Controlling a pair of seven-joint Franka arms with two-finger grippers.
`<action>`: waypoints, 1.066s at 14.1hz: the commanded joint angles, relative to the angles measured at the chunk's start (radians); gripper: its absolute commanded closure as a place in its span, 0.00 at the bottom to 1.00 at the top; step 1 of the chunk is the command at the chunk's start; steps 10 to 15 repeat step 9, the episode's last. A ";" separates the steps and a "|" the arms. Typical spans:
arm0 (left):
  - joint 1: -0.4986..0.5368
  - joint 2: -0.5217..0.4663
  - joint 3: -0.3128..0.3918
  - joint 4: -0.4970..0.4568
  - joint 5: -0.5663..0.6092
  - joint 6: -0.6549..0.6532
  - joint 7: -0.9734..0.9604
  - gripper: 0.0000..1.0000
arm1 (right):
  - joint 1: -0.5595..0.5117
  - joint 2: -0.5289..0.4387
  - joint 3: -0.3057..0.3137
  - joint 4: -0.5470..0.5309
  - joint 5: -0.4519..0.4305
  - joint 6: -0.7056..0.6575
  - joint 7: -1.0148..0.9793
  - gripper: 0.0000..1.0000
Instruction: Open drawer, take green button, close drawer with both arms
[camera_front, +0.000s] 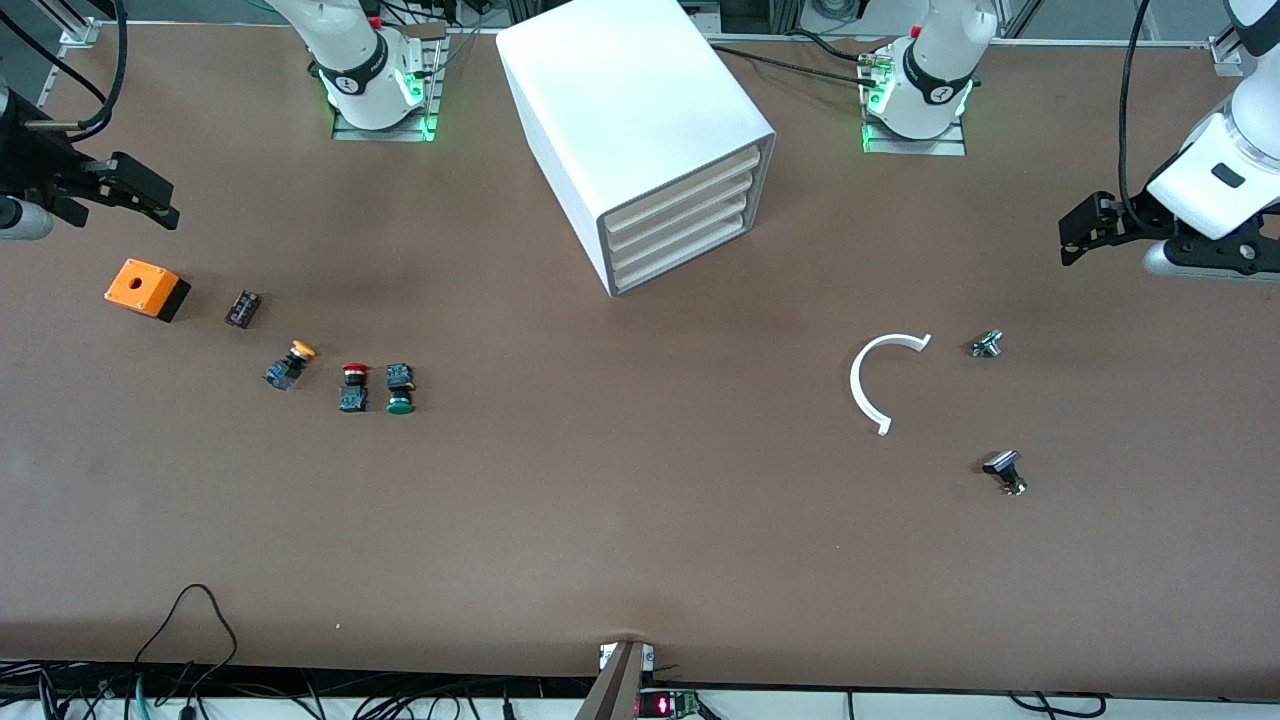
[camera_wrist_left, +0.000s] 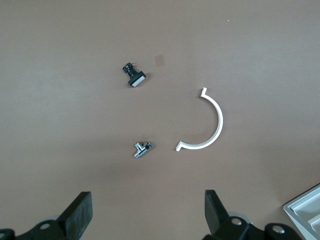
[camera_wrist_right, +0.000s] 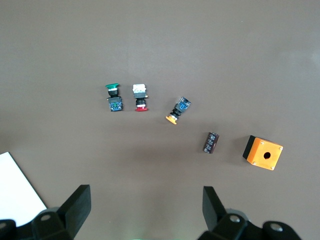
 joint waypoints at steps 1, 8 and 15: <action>-0.008 0.031 0.009 0.052 0.011 -0.023 -0.005 0.01 | -0.017 -0.004 0.018 0.009 0.004 -0.011 -0.018 0.01; -0.018 0.033 0.009 0.052 0.013 -0.027 -0.004 0.01 | -0.017 -0.007 0.021 0.010 0.047 -0.025 -0.019 0.01; -0.018 0.033 0.008 0.052 0.013 -0.027 -0.007 0.01 | -0.017 -0.007 0.021 0.012 0.047 -0.025 -0.019 0.01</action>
